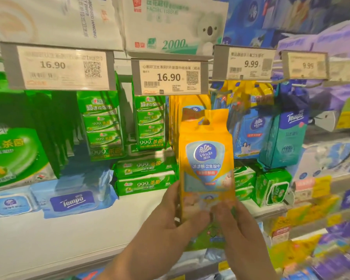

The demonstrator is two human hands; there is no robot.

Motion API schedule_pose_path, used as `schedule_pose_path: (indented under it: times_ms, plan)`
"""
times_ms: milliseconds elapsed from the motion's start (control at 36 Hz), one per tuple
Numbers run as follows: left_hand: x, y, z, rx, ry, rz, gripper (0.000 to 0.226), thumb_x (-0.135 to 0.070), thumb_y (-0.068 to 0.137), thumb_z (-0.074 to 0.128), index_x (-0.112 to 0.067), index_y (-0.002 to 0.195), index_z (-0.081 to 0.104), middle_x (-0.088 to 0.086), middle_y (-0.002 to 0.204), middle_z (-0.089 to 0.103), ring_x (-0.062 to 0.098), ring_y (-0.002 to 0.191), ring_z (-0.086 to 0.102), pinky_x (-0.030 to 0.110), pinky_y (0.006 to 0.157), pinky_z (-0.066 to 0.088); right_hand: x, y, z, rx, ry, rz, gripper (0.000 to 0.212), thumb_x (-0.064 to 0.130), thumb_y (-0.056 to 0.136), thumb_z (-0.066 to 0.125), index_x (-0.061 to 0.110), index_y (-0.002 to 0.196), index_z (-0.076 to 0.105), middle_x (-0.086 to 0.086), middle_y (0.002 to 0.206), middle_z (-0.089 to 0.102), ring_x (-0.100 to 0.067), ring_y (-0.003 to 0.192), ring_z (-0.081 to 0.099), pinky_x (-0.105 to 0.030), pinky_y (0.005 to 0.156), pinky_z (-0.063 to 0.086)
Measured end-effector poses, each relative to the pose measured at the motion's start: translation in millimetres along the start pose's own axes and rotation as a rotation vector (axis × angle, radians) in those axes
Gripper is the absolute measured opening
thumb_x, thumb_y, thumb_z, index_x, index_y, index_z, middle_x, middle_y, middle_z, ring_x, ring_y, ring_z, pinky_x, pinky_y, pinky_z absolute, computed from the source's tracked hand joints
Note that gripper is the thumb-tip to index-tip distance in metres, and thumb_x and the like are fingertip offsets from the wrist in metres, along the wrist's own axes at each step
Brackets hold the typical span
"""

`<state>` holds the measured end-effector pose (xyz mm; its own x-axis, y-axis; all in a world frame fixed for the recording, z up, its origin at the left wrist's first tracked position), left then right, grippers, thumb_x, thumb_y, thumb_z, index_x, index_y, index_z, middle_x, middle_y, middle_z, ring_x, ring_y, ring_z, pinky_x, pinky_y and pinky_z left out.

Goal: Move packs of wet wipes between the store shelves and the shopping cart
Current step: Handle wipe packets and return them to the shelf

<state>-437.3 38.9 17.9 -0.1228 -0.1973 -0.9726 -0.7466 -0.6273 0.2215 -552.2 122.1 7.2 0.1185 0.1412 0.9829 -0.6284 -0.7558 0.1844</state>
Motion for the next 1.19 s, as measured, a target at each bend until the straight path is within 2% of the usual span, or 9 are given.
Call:
schedule_pose_path:
  times_ms: [83,222,333,417,611,806,917,1056,1194]
  plan:
    - [-2,-1,1,-0.006,0.034,0.014,0.045,-0.053,0.070,0.071,-0.060,0.112,0.056,-0.014,0.118,0.071,0.014,0.106,0.068,0.035,0.086,0.059,10,-1,-5,-0.025,0.075,-0.015,0.025,0.039,0.075,0.057,0.029,0.093,0.070,0.029,0.071,0.071,0.018,0.068,0.063,-0.001,0.059,0.043]
    - [-19,1,8,0.003,0.011,0.083,0.045,-0.046,0.072,0.075,-0.060,0.112,0.058,-0.010,0.115,0.073,0.021,0.103,0.071,0.035,0.082,0.060,24,-5,-14,-0.064,0.139,-0.018,0.021,0.040,0.077,0.069,0.024,0.091,0.069,0.032,0.058,0.065,0.020,0.057,0.059,0.000,0.051,0.040]
    - [-36,5,14,0.028,0.015,0.130,0.043,-0.031,0.082,0.074,-0.056,0.113,0.060,-0.013,0.116,0.072,0.011,0.105,0.070,0.022,0.078,0.056,32,4,-18,-0.075,0.216,-0.080,0.035,0.040,0.073,0.083,0.017,0.097,0.073,0.012,0.076,0.077,0.005,0.065,0.070,-0.007,0.053,0.047]
    - [-40,13,14,0.000,0.032,0.139,0.039,-0.043,0.077,0.073,-0.054,0.112,0.061,-0.013,0.114,0.073,0.008,0.101,0.070,0.020,0.074,0.054,33,14,-21,-0.062,0.201,-0.100,0.034,0.045,0.076,0.065,0.018,0.092,0.076,0.003,0.084,0.079,-0.003,0.072,0.073,-0.013,0.057,0.052]
    - [-37,36,13,-0.099,0.033,0.077,0.043,-0.054,0.072,0.074,-0.041,0.112,0.064,-0.008,0.110,0.074,0.020,0.102,0.070,0.046,0.090,0.059,30,34,-21,-0.033,0.207,-0.035,0.037,0.052,0.085,0.064,0.024,0.104,0.078,-0.005,0.097,0.079,-0.023,0.086,0.076,-0.040,0.067,0.063]
    - [-15,44,10,-0.145,0.017,0.001,0.027,-0.028,0.090,0.074,-0.027,0.115,0.065,-0.004,0.108,0.076,0.021,0.103,0.071,0.047,0.093,0.057,11,45,-22,-0.051,0.141,-0.003,0.026,0.056,0.087,0.068,0.033,0.095,0.077,-0.001,0.090,0.077,-0.020,0.077,0.069,-0.036,0.061,0.050]
    - [5,46,3,-0.196,0.059,-0.051,0.038,-0.046,0.080,0.075,-0.028,0.112,0.068,-0.003,0.105,0.076,0.024,0.098,0.072,0.054,0.090,0.056,-24,51,-9,-0.026,0.357,0.174,0.031,0.044,0.081,0.065,0.016,0.090,0.075,-0.015,0.078,0.071,-0.026,0.060,0.059,-0.034,0.052,0.042]
    - [15,53,-5,-0.248,0.031,-0.087,0.029,-0.036,0.085,0.076,-0.023,0.111,0.070,-0.007,0.103,0.077,0.012,0.099,0.072,0.037,0.092,0.056,-41,62,3,-0.007,0.423,0.225,0.055,0.048,0.078,0.063,0.000,0.106,0.067,-0.014,0.068,0.065,-0.024,0.048,0.052,-0.033,0.052,0.039]
    - [13,73,-14,-0.288,0.087,-0.110,0.022,-0.038,0.089,0.071,-0.024,0.105,0.071,-0.025,0.078,0.070,-0.013,0.073,0.063,0.004,0.067,0.044,-39,87,9,0.015,0.311,0.200,0.052,0.059,0.090,0.059,0.011,0.102,0.075,-0.008,0.072,0.070,-0.027,0.059,0.059,-0.037,0.058,0.043]
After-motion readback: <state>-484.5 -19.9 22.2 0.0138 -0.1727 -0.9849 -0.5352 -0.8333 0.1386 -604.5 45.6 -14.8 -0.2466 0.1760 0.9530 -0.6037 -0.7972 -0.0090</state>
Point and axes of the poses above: each hand's wrist, its own y-axis towards the middle knuckle, its own z-axis out of the palm, x = y × z, the point moved 8 cm from there along y, towards the middle knuckle
